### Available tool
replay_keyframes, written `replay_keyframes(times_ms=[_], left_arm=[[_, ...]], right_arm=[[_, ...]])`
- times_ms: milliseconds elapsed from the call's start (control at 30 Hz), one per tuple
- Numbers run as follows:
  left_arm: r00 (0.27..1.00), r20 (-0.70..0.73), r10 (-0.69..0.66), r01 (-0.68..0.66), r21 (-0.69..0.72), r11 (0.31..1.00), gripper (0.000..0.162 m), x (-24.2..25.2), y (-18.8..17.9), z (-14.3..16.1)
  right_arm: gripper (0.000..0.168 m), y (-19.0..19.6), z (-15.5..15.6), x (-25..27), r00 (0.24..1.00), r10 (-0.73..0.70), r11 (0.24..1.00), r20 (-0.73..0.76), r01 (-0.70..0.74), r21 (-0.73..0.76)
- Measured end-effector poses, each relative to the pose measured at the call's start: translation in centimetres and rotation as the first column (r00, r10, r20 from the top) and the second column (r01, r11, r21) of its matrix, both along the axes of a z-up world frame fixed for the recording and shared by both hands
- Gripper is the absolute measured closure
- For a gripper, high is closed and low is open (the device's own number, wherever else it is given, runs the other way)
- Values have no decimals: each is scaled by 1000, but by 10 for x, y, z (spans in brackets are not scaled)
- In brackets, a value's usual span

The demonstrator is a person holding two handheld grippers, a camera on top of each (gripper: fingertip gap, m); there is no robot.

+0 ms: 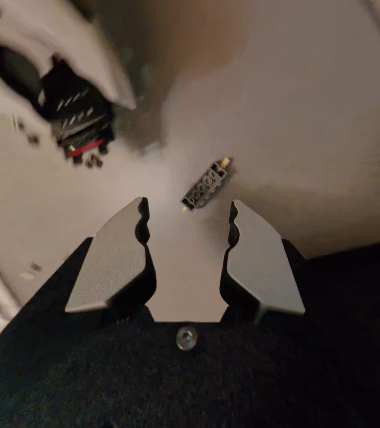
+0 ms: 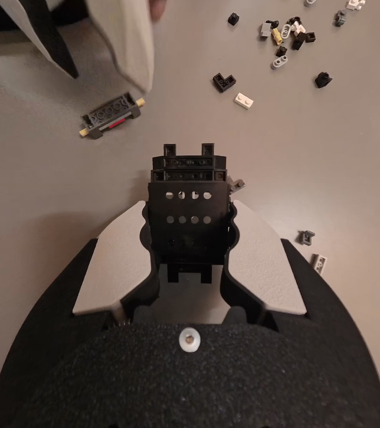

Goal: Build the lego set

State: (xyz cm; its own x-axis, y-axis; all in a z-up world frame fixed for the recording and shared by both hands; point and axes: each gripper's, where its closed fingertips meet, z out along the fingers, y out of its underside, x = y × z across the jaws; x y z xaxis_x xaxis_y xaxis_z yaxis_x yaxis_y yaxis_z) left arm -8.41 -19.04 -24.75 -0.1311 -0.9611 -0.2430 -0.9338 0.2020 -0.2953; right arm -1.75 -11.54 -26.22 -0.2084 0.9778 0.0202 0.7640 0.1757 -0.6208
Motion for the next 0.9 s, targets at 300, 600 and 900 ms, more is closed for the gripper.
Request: replay_keyframes(times_ms=[300, 600, 900], left_arm=[[411, 260, 874, -758, -434, 486, 84, -1, -9, -19], [591, 309, 745, -713, -230, 662, 104, 16, 3, -26], [767, 175, 618, -602, -136, 787, 109, 13, 23, 23]], right_arm=[[104, -16, -4, 0, 999, 50, 999, 13, -50, -13], [105, -27, -5, 0, 993, 115, 993, 1, -115, -23], [105, -38, -4, -17, 989, 121, 992, -81, -122, -12]])
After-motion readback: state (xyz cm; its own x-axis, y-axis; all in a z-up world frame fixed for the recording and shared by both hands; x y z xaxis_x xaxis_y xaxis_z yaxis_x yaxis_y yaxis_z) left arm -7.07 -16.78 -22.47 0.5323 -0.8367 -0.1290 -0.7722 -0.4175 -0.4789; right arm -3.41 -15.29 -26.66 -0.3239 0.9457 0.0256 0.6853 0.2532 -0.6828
